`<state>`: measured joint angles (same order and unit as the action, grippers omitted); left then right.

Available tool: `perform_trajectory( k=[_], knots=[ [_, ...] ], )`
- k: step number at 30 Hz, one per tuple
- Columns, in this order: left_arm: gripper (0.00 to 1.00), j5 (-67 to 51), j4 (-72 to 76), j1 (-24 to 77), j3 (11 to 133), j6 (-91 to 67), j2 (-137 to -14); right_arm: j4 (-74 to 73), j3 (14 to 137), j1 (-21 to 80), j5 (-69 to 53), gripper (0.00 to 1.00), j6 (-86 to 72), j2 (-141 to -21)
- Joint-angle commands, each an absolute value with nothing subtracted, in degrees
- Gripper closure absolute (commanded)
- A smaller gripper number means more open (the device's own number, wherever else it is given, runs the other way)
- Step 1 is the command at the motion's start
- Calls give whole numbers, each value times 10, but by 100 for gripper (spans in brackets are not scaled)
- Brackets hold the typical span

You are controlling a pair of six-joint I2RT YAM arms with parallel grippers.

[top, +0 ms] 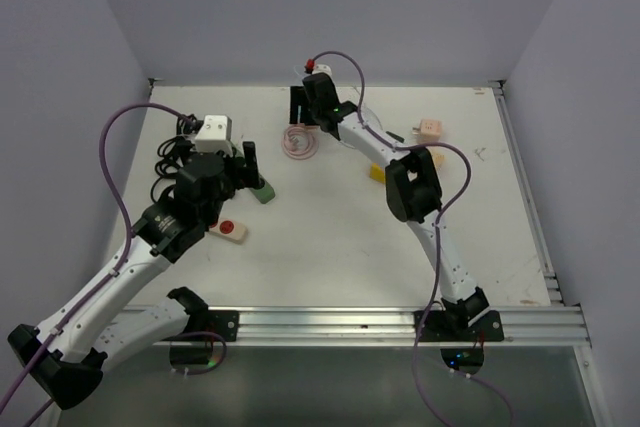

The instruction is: Pull the plug off the socket

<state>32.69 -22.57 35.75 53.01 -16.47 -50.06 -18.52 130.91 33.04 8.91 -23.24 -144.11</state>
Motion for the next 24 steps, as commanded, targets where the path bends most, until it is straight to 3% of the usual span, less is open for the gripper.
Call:
perform_trajectory(
  k=[1, 18, 21, 22, 24],
  knots=[
    [0, 286, -229, 357, 526, -151, -496, -175, 1341, 343, 161, 24, -239, -1462],
    [1, 244, -229, 356, 532, -134, -490, -96, 1437, 362, 276, 32, -223, -1562],
    [0, 225, -229, 355, 533, -132, -496, -91, 1441, 362, 263, 46, -217, -1574],
    [0, 222, -229, 353, 533, -131, -496, -88, 1438, 362, 249, 57, -214, -1574],
    [0, 221, -229, 349, 533, -132, -495, -77, 1420, 363, 236, 67, -207, -1569]
  ],
)
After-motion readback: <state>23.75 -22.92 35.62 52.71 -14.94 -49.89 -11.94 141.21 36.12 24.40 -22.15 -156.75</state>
